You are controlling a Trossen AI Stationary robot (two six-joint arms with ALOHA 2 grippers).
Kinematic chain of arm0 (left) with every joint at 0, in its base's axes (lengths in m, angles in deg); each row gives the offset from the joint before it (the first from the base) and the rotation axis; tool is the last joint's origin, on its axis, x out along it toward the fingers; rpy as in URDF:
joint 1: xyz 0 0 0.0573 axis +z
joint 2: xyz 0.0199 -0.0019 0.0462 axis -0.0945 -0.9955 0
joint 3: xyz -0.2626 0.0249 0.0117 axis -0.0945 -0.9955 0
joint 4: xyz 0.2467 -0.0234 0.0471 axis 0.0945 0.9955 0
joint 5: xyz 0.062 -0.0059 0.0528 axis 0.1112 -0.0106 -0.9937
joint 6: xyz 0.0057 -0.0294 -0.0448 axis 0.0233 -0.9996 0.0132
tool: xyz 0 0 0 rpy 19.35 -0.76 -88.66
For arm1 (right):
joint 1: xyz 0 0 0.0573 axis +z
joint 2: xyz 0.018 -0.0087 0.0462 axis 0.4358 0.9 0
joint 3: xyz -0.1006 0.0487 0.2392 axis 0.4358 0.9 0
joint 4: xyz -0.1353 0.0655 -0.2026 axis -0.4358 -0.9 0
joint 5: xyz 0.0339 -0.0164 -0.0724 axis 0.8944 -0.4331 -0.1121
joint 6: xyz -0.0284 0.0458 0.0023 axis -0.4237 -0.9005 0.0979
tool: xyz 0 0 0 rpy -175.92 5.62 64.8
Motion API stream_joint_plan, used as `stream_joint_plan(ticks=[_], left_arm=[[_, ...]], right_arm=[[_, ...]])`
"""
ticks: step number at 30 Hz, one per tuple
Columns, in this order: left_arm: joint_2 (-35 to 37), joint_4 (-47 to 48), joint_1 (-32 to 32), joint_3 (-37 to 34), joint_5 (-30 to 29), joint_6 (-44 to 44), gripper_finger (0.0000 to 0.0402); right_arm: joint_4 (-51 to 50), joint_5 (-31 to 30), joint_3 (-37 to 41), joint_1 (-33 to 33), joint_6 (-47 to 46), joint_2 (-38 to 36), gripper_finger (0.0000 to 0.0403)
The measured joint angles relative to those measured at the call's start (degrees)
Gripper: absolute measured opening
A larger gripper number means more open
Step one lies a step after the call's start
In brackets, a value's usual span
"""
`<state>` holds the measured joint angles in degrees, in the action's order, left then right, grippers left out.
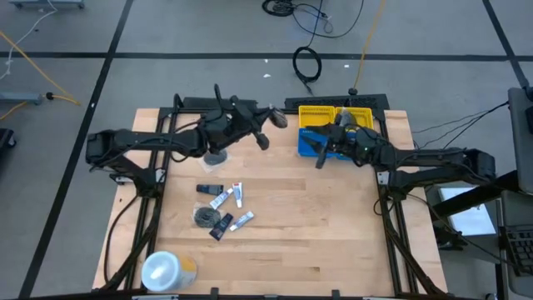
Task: Pick & Place Travel size toiletries
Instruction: Put the black hairbrush into the right yellow basket
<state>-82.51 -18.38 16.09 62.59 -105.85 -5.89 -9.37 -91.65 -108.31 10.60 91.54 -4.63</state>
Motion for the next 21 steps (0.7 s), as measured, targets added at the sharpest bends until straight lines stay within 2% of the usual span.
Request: stream_joint_plan(ticks=[13, 21], left_arm=[[-7.39, -9.01, -1.51, 0.00, -0.21, 0.20, 0.0000], [-8.45, -10.02, -1.45, 0.00, -0.48, 0.20, 0.0000]], right_arm=[[12.56, -0.42, 0.01, 0.41, -0.22, 9.23, 0.0162], [21.05, -3.34, 0.06, 0.74, -0.24, 15.40, 0.0160]])
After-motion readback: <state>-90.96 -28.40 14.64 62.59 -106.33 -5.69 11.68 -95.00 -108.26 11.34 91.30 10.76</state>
